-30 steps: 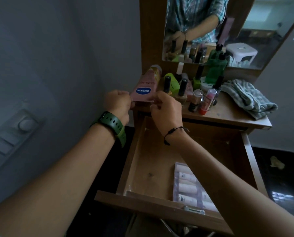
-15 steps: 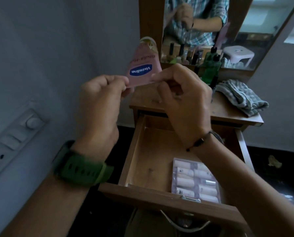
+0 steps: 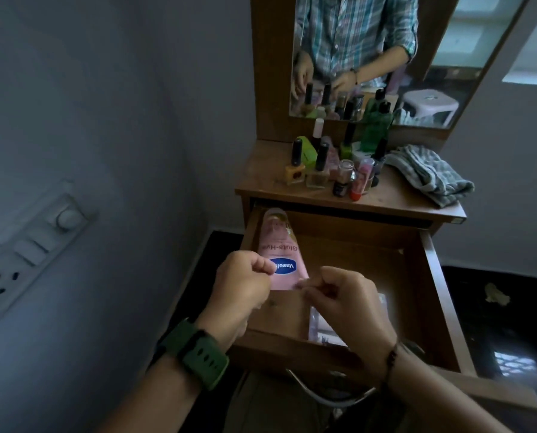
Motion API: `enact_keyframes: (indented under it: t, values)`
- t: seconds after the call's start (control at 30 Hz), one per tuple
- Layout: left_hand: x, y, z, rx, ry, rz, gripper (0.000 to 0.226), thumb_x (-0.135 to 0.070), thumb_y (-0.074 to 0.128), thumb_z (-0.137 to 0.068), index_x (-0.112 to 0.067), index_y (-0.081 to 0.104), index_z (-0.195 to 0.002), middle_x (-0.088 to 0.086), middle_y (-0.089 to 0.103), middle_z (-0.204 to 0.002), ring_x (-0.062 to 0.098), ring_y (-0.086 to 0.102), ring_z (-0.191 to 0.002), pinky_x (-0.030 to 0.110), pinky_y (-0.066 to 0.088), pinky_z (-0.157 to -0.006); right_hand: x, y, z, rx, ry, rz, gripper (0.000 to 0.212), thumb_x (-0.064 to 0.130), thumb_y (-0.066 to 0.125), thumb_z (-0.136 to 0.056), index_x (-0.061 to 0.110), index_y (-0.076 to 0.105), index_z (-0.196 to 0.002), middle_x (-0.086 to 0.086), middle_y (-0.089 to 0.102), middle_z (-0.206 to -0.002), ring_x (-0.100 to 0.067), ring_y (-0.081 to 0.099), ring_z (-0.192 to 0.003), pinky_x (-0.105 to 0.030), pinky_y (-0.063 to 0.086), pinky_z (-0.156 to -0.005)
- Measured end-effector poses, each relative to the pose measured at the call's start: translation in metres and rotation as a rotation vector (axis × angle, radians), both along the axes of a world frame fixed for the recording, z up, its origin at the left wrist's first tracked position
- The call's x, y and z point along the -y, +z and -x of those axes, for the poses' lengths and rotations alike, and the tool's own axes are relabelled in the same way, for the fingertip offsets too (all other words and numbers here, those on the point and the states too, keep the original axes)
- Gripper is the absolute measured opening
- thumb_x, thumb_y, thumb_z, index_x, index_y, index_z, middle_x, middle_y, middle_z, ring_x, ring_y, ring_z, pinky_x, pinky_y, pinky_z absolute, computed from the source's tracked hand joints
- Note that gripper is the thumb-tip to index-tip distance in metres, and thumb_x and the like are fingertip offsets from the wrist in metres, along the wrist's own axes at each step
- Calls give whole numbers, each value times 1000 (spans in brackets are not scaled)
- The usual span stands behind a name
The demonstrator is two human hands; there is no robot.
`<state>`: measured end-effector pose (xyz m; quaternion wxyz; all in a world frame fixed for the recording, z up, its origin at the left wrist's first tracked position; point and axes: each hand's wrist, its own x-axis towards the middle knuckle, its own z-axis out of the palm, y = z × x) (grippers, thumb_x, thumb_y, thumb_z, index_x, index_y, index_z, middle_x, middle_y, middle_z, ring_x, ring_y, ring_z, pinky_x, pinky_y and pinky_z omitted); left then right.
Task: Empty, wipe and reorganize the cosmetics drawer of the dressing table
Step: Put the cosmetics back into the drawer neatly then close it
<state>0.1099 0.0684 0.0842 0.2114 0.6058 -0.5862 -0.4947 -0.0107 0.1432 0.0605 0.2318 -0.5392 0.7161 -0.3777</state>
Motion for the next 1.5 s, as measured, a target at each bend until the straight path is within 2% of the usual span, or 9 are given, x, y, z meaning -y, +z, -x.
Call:
enact_keyframes:
  t: [0.13, 0.27, 0.43, 0.6, 0.67, 0.73, 0.9, 1.23, 1.5]
  values:
    - [14, -18, 11, 250, -63, 52, 16, 1, 57, -84, -6, 65, -96, 11, 54, -119, 28, 58, -106, 38, 56, -87, 23, -9, 5, -68, 42, -177, 7, 16, 66, -83, 10, 70, -82, 1, 71, -90, 0, 60, -76, -9, 50, -64]
    - [16, -20, 12, 431, -182, 116, 27, 2, 58, -81, -6, 63, -106, 13, 45, -128, 30, 55, -111, 32, 50, -94, 29, -13, 5, -77, 87, -244, 9, 15, 66, -83, 7, 71, -85, -2, 71, -94, -3, 59, -78, -3, 42, -59]
    - [9, -22, 16, 668, -316, 200, 41, -10, 62, -85, -6, 52, -124, 14, 40, -131, 32, 51, -117, 33, 48, -96, 33, -19, 3, -86, 125, -279, 12, 14, 66, -83, 6, 72, -89, -5, 72, -98, -8, 63, -85, -12, 49, -70]
    - [-2, -22, 25, 840, -418, 223, 44, -16, 60, -87, -4, 48, -127, 18, 49, -129, 33, 52, -118, 35, 48, -91, 42, -25, 4, -73, 127, -345, 8, 11, 66, -82, 5, 71, -80, -8, 72, -82, -6, 58, -63, -11, 48, -61]
    - [-3, -23, 27, 864, -431, 237, 44, -19, 59, -89, -4, 47, -129, 18, 50, -129, 32, 52, -117, 34, 48, -89, 45, -27, 5, -41, 115, -359, 11, 6, 65, -82, 12, 66, -73, -3, 67, -76, -4, 57, -57, -7, 47, -51]
    - [-3, -23, 28, 882, -442, 251, 42, -20, 58, -90, -5, 48, -128, 16, 51, -128, 30, 51, -117, 34, 48, -90, 46, -30, 5, -5, 109, -364, 15, 2, 65, -81, 17, 64, -82, -3, 65, -84, -4, 59, -59, -8, 49, -51]
    - [2, -17, 28, 959, -490, 285, 39, -17, 51, -93, -7, 46, -130, 13, 52, -129, 29, 51, -120, 33, 46, -90, 54, -35, 1, -45, 162, -373, 49, 5, 69, -77, 19, 54, -122, -6, 64, -113, -17, 64, -93, -24, 56, -77]
    - [14, -23, 30, 957, -538, 221, 37, -23, 47, -95, -8, 49, -128, 14, 52, -132, 30, 51, -121, 35, 45, -93, 70, -48, -1, -190, 170, -355, 41, 8, 60, -85, 17, 52, -124, -6, 61, -120, -18, 58, -108, -25, 49, -89]
    - [24, -16, 25, 768, -462, 245, 32, -15, 51, -91, -5, 55, -121, 15, 54, -125, 31, 56, -112, 37, 51, -92, 67, -40, 8, -219, 153, -276, 35, 6, 51, -86, 11, 56, -120, -10, 63, -115, -25, 58, -107, -29, 48, -88]
